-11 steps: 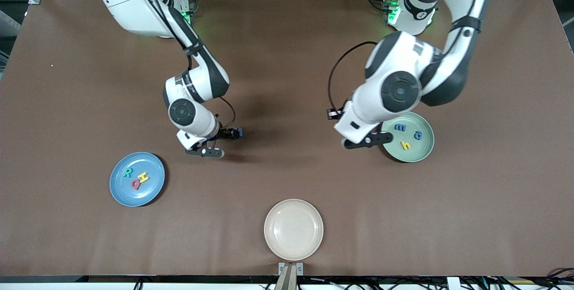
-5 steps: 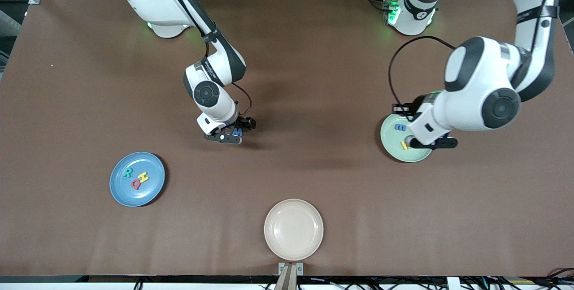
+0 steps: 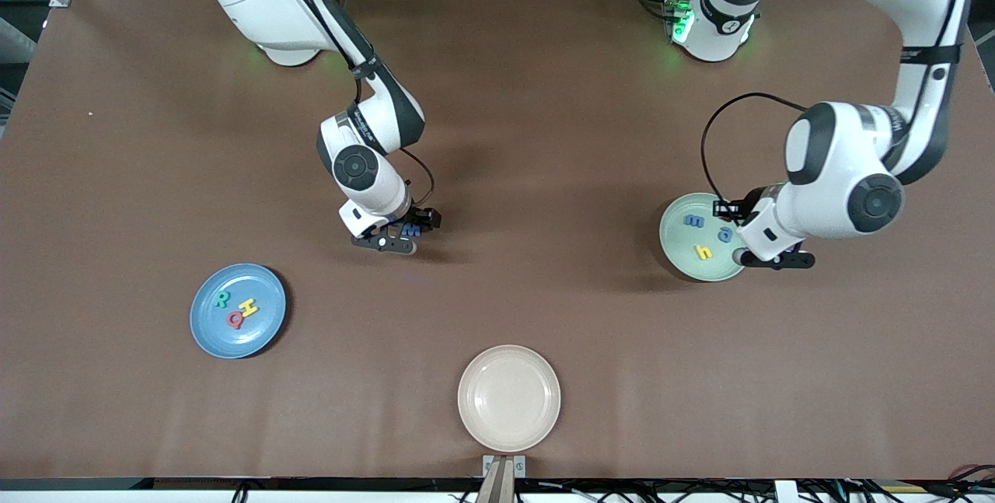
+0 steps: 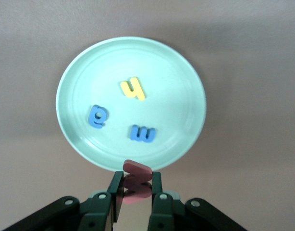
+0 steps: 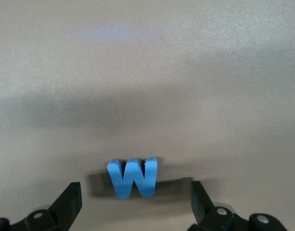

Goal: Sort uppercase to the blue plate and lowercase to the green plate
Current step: 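Release the pink letter on the green plate with the left gripper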

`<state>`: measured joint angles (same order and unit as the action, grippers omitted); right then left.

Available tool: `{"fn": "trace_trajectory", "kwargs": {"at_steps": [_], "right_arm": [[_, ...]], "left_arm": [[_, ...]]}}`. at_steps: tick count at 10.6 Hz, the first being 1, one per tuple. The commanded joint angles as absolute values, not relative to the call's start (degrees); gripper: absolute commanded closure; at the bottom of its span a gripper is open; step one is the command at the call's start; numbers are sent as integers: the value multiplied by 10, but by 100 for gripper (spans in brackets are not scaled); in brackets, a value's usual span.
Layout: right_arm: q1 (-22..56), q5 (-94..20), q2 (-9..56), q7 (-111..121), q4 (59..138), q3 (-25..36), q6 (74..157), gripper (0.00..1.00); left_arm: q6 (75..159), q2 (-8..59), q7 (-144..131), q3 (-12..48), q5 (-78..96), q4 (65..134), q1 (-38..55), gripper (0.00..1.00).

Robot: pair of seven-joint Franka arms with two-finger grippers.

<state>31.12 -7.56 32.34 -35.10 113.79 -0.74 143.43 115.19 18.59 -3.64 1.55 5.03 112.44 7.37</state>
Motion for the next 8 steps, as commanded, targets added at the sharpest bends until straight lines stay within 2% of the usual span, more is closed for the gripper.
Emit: {"fn": "trace_trajectory", "kwargs": {"at_steps": [1, 4, 8], "right_arm": [[310, -77, 335, -355, 1124, -8, 1435, 0], [307, -77, 341, -355, 1114, -6, 1435, 0], [307, -77, 342, -355, 1114, -6, 1435, 0]], "left_arm": [[1263, 176, -32, 4, 10, 1220, 75, 91], [1335, 203, -32, -4, -25, 1259, 68, 91], [1342, 210, -41, -3, -23, 1259, 69, 91]]}}
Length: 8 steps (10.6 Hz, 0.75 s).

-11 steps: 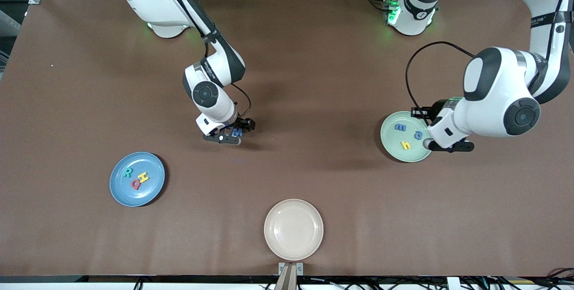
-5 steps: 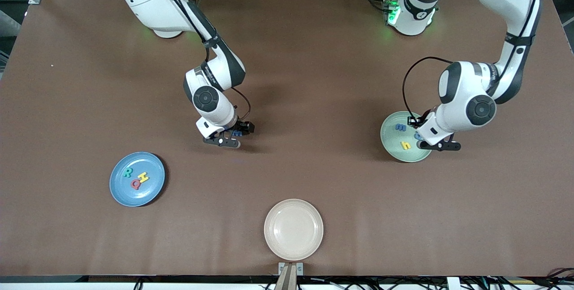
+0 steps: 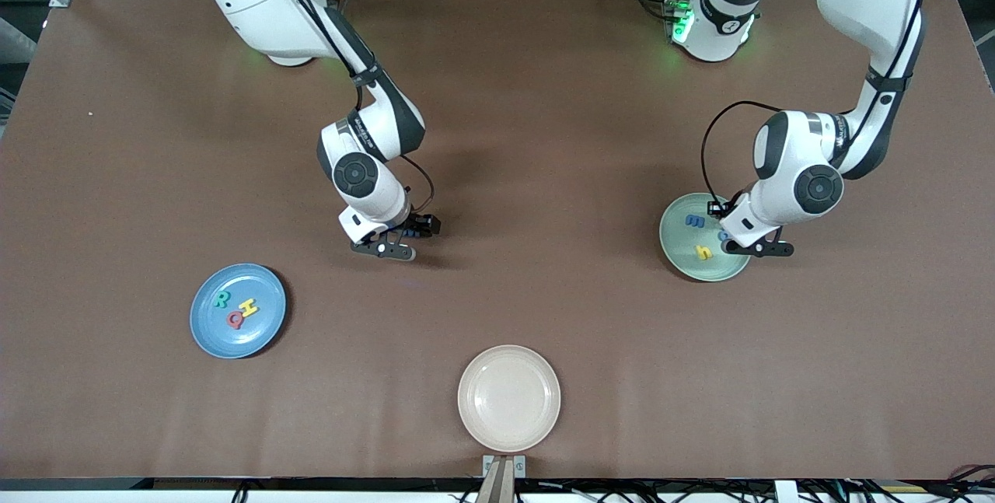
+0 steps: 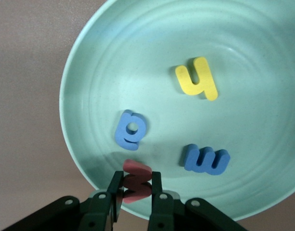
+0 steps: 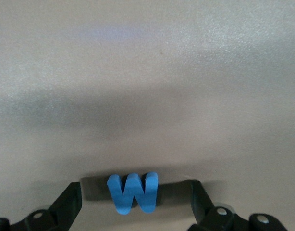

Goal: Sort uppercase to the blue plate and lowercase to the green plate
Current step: 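Release the pink letter on the green plate with the left gripper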

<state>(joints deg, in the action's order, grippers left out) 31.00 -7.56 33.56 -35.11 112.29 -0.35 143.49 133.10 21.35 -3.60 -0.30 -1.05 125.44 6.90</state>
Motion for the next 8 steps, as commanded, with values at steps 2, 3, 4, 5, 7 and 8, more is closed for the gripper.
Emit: {"fn": "trace_trajectory", "kwargs": {"at_steps": [2, 3, 4, 5, 7, 8], "right_arm": [[308, -77, 342, -355, 1114, -6, 1434, 0], [308, -77, 342, -357, 1115, -6, 1434, 45], [309, -77, 342, -359, 1115, -6, 1434, 99], [311, -77, 342, -359, 1116, -6, 1435, 100], [310, -76, 341, -355, 1115, -6, 1435, 100], [309, -76, 341, -353, 1115, -6, 1435, 100]], "left_arm": [[1358, 218, -50, -3, -18, 1256, 74, 91], [1375, 226, -60, -2, -18, 1255, 76, 91], [1386, 230, -63, -1, -18, 1255, 76, 91], [1386, 230, -64, 0, -18, 1257, 77, 91], [1386, 230, -73, 1, -18, 1258, 84, 91], [1386, 229, -74, 1, -18, 1259, 85, 91]]}}
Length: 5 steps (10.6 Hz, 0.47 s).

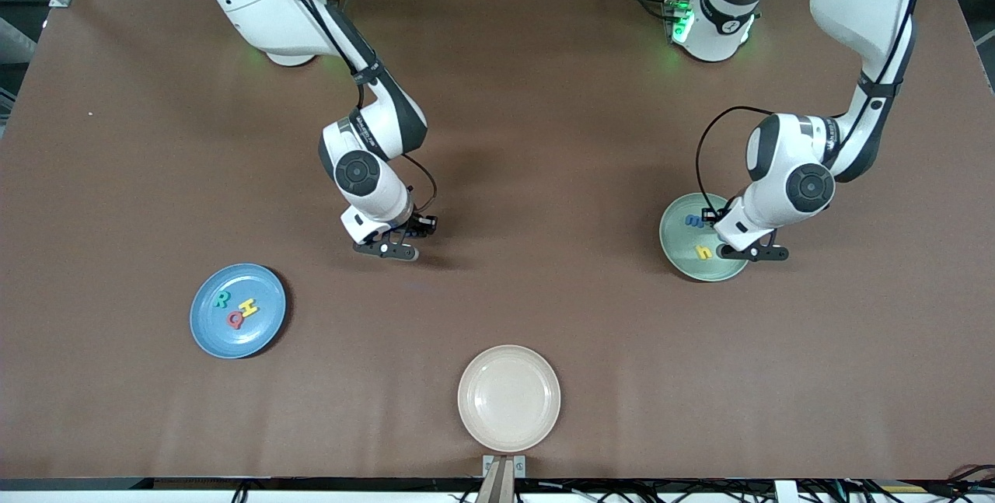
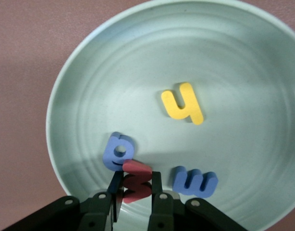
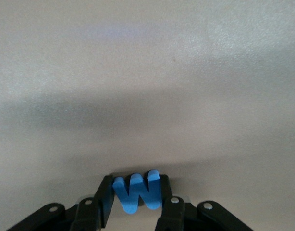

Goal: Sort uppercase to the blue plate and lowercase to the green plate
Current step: 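Release the pink letter on the green plate with the left gripper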

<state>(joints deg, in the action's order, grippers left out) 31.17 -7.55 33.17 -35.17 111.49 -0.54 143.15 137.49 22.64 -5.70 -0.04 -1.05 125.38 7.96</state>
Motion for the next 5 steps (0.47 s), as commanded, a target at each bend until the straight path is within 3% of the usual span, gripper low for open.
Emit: {"fn": "trace_trajectory", "kwargs": {"at_steps": [1, 4, 5], "right_arm": [[309, -76, 340, -352, 1115, -6, 1435, 100], [304, -76, 327, -351, 1109, 17, 1434, 100], [303, -76, 326, -338, 1098, 31, 1430, 100]], "left_arm": [[1385, 229, -75, 2, -18, 1259, 85, 91], [1385, 229, -85, 2, -17, 1259, 92, 88], [1385, 229, -85, 2, -17, 1259, 92, 80]]}}
